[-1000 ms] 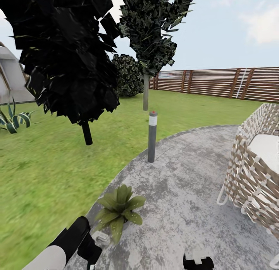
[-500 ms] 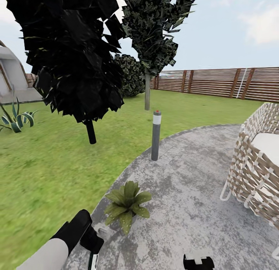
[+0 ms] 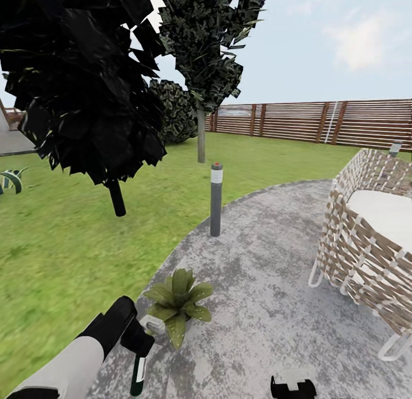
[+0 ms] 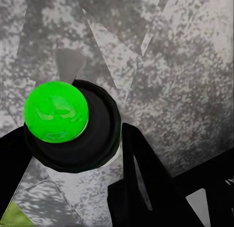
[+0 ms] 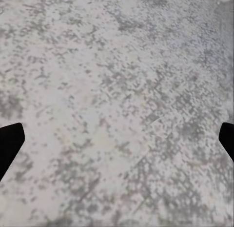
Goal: Pick up the pesticide atomizer in the garden and spray insectifuge to fully cover both potted plants in the garden.
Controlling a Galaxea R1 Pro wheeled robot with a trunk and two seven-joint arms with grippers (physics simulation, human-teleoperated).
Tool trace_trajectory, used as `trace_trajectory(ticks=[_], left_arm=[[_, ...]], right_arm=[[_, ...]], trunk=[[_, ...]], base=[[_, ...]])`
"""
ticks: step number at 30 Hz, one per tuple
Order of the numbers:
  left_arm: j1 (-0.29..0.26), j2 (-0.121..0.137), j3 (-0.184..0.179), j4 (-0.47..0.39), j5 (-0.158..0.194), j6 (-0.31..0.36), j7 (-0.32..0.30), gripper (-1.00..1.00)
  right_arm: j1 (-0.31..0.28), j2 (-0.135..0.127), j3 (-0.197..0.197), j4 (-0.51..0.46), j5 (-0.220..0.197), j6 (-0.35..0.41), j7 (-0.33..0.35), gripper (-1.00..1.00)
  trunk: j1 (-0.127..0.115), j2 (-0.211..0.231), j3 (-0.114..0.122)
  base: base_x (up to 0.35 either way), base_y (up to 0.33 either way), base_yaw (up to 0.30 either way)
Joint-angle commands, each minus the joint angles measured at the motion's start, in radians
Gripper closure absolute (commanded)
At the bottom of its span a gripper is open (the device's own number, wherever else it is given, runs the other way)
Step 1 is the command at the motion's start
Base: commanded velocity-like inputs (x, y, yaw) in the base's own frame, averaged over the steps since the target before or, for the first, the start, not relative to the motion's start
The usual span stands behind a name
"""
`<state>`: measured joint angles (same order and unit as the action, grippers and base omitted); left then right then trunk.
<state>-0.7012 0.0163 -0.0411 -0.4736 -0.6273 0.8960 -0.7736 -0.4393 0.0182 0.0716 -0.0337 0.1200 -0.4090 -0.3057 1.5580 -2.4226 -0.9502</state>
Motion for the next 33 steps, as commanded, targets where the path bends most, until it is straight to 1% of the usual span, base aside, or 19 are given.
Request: trace_trajectory(ticks=[1,6,14,18,26,33], left_arm=[[0.0,0.002,-0.004,-0.002,-0.006,0.002,-0.009,1.0],[0.003,0.002,-0.003,-0.01,-0.008,0.003,-0.009,1.0],[0.008,-0.004,-0.003,-0.012,-0.008,0.003,-0.009,1.0],[0.009,-0.007,-0.004,-0.007,-0.009,0.002,-0.008,1.0],[0.008,-0.002,-0.003,-0.005,-0.006,0.003,-0.007,1.0],[0.009,-0.008,-0.005,-0.002,-0.006,0.002,-0.007,1.0]], right_arm=[[-0.001,0.0,0.007,0.002,0.007,0.0,-0.01,-1.0],[-0.001,-0.008,0.007,0.002,0.009,-0.001,-0.01,-1.0],[-0.001,-0.009,0.007,0.001,0.007,0.001,-0.01,-1.0],[-0.001,-0.009,0.007,0.0,0.006,0.001,-0.01,-1.0],[-0.001,-0.008,0.007,0.0,0.006,0.001,-0.01,-1.0],[-0.001,-0.008,0.007,0.0,0.006,0.001,-0.01,-1.0]], trunk=[[0.0,0.0,-0.001],[0.0,0.0,-0.001],[0.0,0.0,0.0],[0.0,0.0,0.002],[0.0,0.0,0.006],[0.0,0.0,0.006]], base=[[0.005,0.283,-0.023],[0.097,0.296,-0.006],[0.174,0.276,-0.016],[0.01,0.297,-0.208],[-0.119,0.295,-0.269],[-0.011,0.301,-0.277]])
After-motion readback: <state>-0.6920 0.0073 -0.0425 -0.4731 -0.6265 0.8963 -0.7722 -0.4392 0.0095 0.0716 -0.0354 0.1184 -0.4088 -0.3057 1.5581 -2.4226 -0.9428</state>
